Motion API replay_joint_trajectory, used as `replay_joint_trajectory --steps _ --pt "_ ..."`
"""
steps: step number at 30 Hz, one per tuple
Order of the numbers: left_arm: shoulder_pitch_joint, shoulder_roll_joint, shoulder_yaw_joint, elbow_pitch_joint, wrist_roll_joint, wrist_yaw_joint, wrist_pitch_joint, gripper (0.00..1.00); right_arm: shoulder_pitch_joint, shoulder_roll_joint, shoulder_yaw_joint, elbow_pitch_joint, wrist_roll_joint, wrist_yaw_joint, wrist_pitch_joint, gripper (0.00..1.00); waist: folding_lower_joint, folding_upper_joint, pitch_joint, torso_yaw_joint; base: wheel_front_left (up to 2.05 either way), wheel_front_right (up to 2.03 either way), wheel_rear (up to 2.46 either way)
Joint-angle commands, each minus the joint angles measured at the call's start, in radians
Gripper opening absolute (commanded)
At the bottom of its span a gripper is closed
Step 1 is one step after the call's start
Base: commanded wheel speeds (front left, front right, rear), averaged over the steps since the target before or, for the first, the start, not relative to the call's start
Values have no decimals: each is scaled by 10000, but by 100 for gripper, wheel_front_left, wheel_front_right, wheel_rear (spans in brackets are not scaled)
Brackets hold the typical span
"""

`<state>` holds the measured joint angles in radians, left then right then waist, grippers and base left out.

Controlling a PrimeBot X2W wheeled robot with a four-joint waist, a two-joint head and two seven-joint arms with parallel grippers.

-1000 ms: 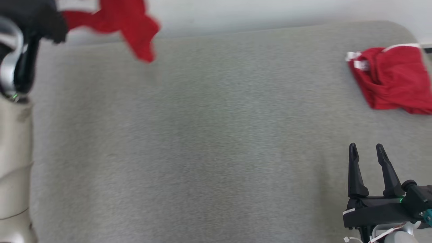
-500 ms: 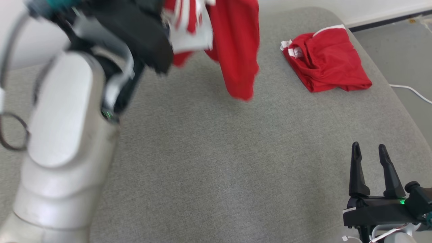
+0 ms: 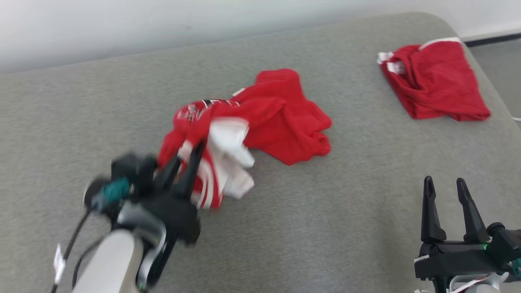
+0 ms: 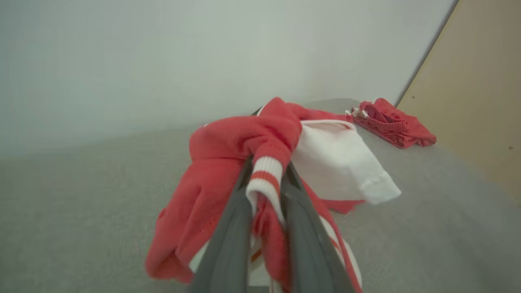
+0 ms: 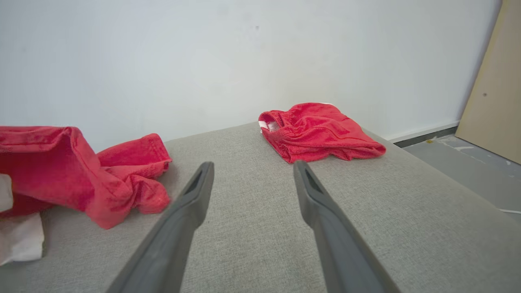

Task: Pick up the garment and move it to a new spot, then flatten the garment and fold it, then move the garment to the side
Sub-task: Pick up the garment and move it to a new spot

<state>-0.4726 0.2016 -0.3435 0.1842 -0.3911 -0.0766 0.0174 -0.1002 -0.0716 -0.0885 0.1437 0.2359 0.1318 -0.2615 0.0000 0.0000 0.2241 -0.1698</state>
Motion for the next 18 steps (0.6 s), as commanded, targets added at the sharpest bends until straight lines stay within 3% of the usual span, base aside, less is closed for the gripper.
replay_joint_trajectory --steps 1,9,10,11,18 --pt "618 154 48 -75 -74 95 -123 0 127 -119 26 27 -44 -26 -47 100 0 0 -297 534 0 0 0" --pt "2577 313 -102 78 -329 182 -390 0 212 -313 286 194 53 -26 -48 100 0 0 -591 1027 0 0 0" --pt "2680 291 -158 117 -298 186 -476 35 225 -337 322 225 63 -26 -48 100 0 0 -633 1099 0 0 0" --pt "2760 239 -171 144 -325 189 -554 98 228 -356 377 240 75 -26 -48 100 0 0 -670 1151 0 0 0" --pt "2753 -6 94 -33 -536 288 -1588 100 357 -491 516 327 64 -26 -48 100 0 0 -1114 1599 0 0 0"
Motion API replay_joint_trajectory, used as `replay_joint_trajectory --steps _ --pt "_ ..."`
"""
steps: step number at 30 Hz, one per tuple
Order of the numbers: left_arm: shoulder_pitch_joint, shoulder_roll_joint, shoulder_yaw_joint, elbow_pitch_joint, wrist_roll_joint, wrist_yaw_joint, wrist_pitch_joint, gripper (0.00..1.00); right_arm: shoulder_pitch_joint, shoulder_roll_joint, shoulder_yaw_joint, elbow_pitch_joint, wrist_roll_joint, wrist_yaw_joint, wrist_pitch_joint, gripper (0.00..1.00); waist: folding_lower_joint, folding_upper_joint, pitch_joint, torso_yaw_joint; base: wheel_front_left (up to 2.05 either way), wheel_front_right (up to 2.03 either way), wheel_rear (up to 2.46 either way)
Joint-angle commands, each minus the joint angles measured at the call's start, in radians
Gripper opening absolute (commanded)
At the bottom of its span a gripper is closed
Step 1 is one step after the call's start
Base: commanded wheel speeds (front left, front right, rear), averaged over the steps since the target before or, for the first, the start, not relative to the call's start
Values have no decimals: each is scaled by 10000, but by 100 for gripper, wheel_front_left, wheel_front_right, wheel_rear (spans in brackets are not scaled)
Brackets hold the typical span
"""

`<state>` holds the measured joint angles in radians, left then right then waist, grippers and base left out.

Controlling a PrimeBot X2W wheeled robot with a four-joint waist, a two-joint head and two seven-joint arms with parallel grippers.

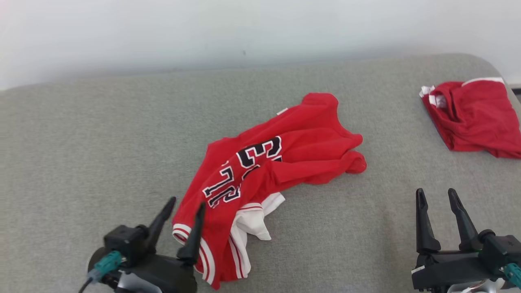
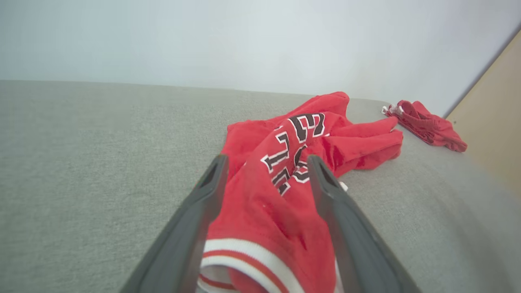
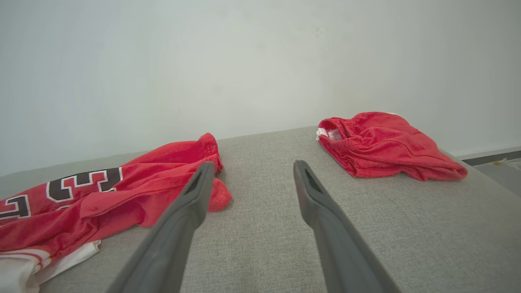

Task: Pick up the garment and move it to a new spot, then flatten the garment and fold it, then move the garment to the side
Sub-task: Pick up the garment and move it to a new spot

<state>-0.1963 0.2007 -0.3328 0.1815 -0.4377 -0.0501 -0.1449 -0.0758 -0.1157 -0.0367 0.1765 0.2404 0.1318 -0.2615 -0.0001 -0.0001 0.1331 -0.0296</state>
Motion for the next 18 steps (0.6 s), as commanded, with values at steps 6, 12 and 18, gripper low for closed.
replay_joint_trajectory --steps 6,12,18 --pt "258 262 664 -169 -107 373 -731 100 205 -119 78 30 29 -26 -48 100 1 1 -664 486 0 0 0" --pt "867 532 1412 -504 82 893 -1096 100 410 -69 96 -3 -8 -26 -48 100 1 1 -991 686 0 0 0" --pt "1701 559 2036 -902 278 1285 -1189 100 632 -54 242 -73 37 -26 -48 100 1 1 -1172 785 0 0 0"
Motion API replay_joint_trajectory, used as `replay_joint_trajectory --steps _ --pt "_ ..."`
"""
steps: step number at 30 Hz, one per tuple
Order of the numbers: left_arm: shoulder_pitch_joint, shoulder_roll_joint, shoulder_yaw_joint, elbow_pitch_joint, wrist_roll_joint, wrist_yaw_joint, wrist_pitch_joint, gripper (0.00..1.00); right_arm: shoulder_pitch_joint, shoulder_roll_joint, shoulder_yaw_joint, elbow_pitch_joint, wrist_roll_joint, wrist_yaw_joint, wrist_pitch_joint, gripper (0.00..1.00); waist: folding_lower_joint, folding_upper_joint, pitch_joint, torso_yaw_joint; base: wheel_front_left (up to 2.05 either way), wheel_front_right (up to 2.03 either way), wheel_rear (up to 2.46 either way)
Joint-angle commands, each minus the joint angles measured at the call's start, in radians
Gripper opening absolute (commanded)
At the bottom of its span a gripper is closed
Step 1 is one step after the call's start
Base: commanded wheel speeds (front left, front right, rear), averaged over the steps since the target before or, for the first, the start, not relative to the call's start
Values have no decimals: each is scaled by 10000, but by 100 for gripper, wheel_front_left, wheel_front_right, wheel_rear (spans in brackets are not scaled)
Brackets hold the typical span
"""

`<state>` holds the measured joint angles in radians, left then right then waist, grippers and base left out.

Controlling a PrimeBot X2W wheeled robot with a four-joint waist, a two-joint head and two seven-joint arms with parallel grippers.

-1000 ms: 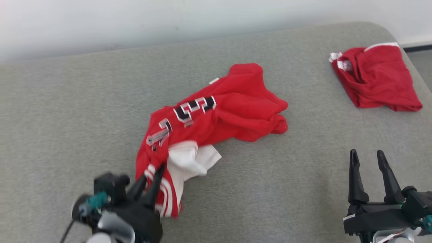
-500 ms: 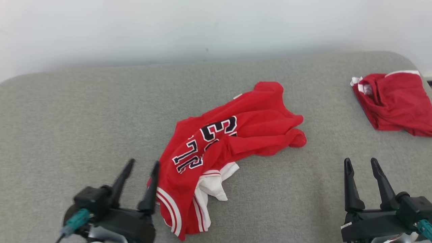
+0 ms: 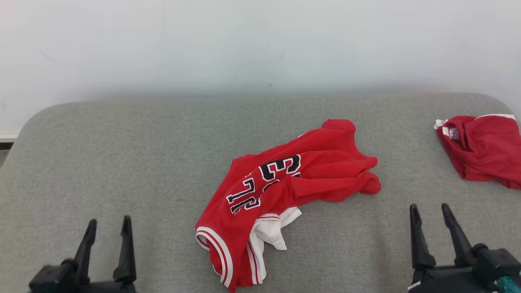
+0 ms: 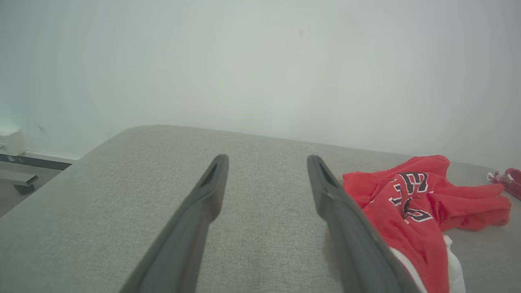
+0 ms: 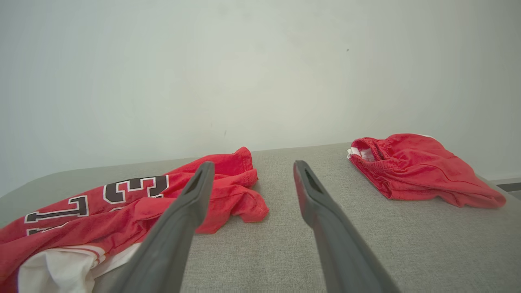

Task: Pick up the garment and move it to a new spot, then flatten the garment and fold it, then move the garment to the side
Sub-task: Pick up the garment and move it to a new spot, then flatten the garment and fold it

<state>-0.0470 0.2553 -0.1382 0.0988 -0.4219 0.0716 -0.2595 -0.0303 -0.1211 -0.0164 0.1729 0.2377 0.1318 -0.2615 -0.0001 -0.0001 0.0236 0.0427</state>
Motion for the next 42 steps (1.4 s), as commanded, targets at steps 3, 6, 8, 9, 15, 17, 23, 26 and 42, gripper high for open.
replay_joint_trajectory --steps 3,6,8,9,15,17,23,26,42 --pt "493 -117 340 -285 234 78 -56 100 265 12 173 -94 70 -26 -48 100 1 1 -116 86 0 0 0" --pt "803 -308 515 -510 474 7 -60 100 369 47 327 -136 71 -26 -48 100 1 1 -146 92 0 0 0" --pt "986 -527 650 -591 746 -112 -62 100 399 81 482 -217 81 -26 -47 100 1 1 -137 79 0 0 0" --pt "986 -527 650 -591 746 -112 -62 100 399 81 482 -217 81 -26 -47 100 1 1 -137 79 0 0 0" --pt "1141 -976 981 -338 1094 -474 -64 100 530 123 749 -193 126 -26 -47 100 1 1 -146 86 0 0 0" --pt "1150 -1102 1080 -227 1227 -622 -63 100 541 130 866 -134 150 -26 -48 100 1 1 -149 89 0 0 0" --pt "1064 -1402 1351 -12 1568 -938 -64 100 534 168 973 -64 181 -26 -48 100 1 1 -139 86 0 0 0" --pt "1007 -1512 1456 55 1688 -1070 -64 100 508 140 1001 -37 191 -26 -48 100 1 1 -144 72 0 0 0" --pt "191 -1932 -527 1341 1994 -1886 -54 100 302 91 1038 -18 259 -26 -49 100 1 1 90 -153 0 0 0"
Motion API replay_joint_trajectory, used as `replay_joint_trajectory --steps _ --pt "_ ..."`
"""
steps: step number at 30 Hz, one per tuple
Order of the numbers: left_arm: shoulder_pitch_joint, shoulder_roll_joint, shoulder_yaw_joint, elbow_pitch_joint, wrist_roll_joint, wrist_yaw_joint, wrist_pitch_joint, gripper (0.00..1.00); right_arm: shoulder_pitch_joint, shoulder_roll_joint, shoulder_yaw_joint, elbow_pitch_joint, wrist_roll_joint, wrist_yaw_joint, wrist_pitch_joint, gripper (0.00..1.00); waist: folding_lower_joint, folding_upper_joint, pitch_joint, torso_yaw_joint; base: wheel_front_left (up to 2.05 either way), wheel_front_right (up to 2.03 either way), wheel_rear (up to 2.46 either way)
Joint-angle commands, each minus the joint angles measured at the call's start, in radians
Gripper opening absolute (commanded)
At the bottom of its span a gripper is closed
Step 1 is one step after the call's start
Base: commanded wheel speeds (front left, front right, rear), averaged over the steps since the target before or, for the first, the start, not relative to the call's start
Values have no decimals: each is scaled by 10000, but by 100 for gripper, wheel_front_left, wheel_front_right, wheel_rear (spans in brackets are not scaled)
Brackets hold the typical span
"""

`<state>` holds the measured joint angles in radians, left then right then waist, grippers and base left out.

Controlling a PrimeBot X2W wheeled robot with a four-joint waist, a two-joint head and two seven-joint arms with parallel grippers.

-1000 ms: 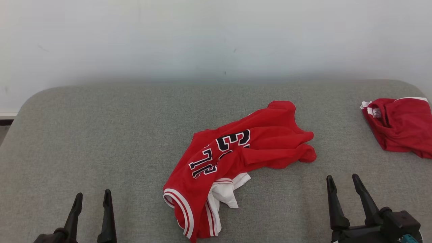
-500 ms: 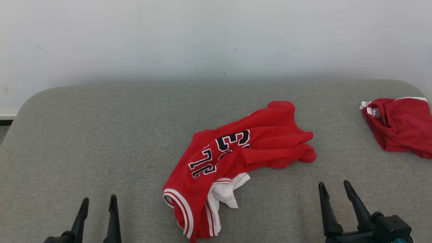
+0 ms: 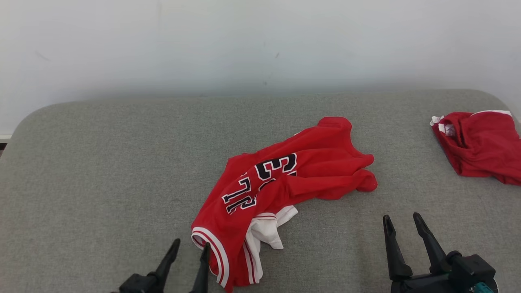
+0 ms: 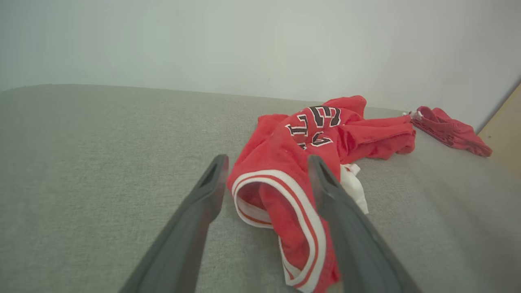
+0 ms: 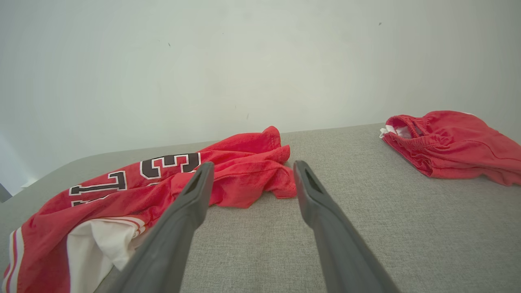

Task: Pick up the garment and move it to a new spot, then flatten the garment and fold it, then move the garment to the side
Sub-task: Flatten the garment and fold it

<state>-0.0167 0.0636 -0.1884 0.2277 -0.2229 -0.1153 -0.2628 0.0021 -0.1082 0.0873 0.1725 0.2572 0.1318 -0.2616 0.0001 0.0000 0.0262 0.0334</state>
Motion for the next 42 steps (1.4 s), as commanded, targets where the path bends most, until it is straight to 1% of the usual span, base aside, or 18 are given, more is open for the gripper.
replay_joint_trajectory --steps 1,7,10,14,15,16,17,18,21,27,30,35,39,40,41,42 --pt "-192 -26 -216 223 -23 -54 -22 100 -50 -37 13 -14 65 -26 -45 100 -1 0 113 -103 0 0 0" --pt "-631 -74 -961 1271 -234 -114 -22 100 -206 -58 19 -43 70 -26 -47 100 -1 0 470 -417 0 0 0" --pt "-829 -93 -1135 1853 -300 -130 -22 100 -259 -89 5 -49 77 -26 -45 100 -1 0 645 -558 0 0 0" --pt "-1105 -93 -1071 2350 -424 -130 -20 100 -354 -103 1 -83 70 -26 -47 100 -1 0 799 -660 0 0 0" --pt "-1182 -100 -1075 2531 -428 -127 -22 91 -387 -115 -7 -91 71 -26 -47 100 -1 0 834 -685 0 0 0" --pt "-1311 -106 -1022 2607 -423 -124 -22 49 -419 -118 -5 -98 73 -26 -47 100 -1 0 878 -712 0 0 0" --pt "-1433 -100 -943 2650 -446 -122 -22 31 -428 -126 -21 -98 73 -26 -45 100 -1 0 898 -726 0 0 0" --pt "-1518 -102 -847 2633 -441 -117 -22 0 -422 -133 -37 -103 75 -26 -47 100 -1 0 912 -734 0 0 0" --pt "-1779 33 -532 2383 -308 -119 -22 0 -439 -138 -69 -106 66 -26 -45 100 -1 0 939 -742 0 0 0" --pt "-2611 745 -157 2020 53 -140 -22 0 -485 -75 -53 -42 55 -26 -47 100 -1 0 955 -736 0 0 0" --pt "-3222 1246 -90 2122 139 -122 -22 0 -607 -62 16 -6 85 -26 -47 100 -1 0 1026 -859 0 0 0" --pt "-4056 1914 208 2417 9 -124 -22 0 -753 -18 -17 32 131 -26 -47 100 -1 0 1296 -1185 0 0 0" --pt "-4358 2131 410 2934 -47 -97 -22 0 -818 48 -6 49 126 -26 -45 100 -1 0 1537 -1394 0 0 0" --pt "-4410 2158 447 3066 -53 -96 -22 4 -841 65 3 52 123 -26 -47 100 -1 0 1584 -1427 0 0 0" --pt "-4439 2177 481 3184 -30 -85 -22 24 -863 75 8 54 123 -26 -47 100 -1 0 1618 -1450 0 0 0" --pt "-4446 2189 508 3268 15 -67 -22 73 -872 88 9 69 123 -26 -47 100 -1 0 1635 -1463 0 0 0"
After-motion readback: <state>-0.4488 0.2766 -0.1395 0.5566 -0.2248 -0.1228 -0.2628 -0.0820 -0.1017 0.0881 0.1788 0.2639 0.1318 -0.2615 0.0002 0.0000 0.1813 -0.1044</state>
